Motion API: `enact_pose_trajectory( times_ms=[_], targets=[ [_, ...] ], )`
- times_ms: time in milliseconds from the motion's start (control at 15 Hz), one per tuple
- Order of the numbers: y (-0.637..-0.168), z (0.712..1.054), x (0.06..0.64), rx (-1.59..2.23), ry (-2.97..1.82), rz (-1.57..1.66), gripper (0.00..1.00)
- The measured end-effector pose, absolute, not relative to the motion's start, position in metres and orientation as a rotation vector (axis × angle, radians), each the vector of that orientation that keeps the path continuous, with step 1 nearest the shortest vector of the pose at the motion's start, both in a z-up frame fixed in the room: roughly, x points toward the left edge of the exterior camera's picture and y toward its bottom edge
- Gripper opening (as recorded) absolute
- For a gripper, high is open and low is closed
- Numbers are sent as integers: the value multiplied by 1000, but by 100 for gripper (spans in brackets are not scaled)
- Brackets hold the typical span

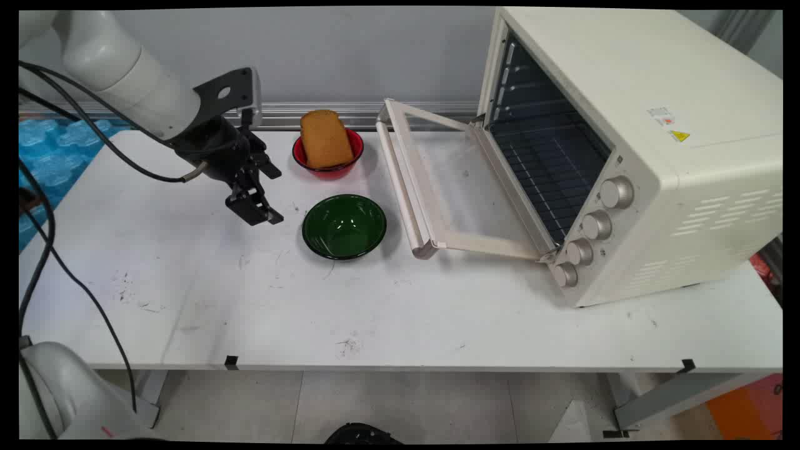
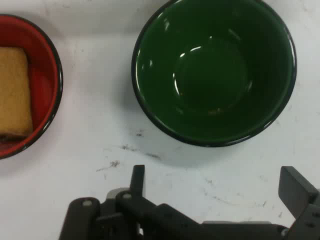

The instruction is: Close the oven

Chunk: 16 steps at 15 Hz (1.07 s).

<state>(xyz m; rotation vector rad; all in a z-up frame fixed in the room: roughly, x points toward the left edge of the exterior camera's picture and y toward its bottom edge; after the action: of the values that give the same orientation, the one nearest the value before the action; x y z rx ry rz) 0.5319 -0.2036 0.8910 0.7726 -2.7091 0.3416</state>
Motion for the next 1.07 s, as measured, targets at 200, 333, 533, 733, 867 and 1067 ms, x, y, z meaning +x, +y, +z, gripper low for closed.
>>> enact_pose_trajectory(
  times_ms=[200,333,533,733,867,1067],
  targets=[
    [-210,896,526,783,-2664,353,0],
    [-217,898,520,783,-2633,364,0],
    [-230,896,512,776,-2585,371,0],
    [-245,888,502,760,-2537,367,0],
    [-257,877,495,742,-2506,359,0],
    [-273,861,489,728,-2472,357,0]
  ],
)
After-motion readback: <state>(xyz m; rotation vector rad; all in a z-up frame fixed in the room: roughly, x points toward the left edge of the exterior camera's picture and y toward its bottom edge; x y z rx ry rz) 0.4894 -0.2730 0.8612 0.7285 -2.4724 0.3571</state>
